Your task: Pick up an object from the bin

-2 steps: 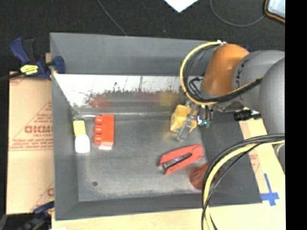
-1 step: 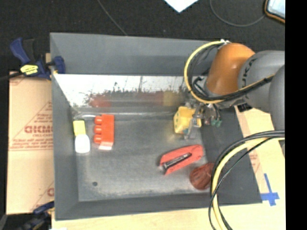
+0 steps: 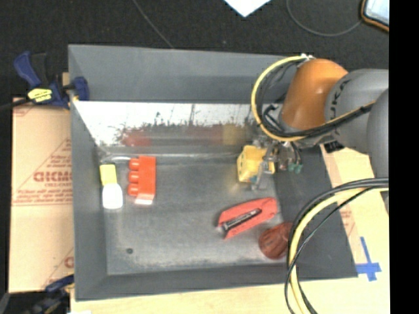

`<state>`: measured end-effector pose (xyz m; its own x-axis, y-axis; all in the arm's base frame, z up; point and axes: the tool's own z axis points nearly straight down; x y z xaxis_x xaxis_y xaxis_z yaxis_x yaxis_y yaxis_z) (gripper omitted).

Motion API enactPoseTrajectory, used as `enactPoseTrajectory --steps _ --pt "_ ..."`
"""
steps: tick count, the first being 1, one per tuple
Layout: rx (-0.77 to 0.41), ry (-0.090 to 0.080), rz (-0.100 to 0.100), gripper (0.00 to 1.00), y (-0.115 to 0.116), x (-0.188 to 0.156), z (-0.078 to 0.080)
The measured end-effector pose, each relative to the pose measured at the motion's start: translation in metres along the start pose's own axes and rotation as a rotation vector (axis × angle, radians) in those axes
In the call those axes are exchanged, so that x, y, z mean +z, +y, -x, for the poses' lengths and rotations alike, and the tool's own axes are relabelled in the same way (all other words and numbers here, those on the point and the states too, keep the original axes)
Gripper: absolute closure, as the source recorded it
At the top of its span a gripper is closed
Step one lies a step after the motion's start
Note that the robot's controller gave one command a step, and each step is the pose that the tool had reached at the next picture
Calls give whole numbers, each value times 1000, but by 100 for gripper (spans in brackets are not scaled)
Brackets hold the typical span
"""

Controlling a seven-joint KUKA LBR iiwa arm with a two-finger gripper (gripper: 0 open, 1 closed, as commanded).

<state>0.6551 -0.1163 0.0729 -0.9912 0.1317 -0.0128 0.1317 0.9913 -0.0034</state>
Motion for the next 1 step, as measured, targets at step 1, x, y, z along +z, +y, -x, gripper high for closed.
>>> enactPoseTrajectory --steps 1 --pt "1 6 1 100 0 -29 -2"
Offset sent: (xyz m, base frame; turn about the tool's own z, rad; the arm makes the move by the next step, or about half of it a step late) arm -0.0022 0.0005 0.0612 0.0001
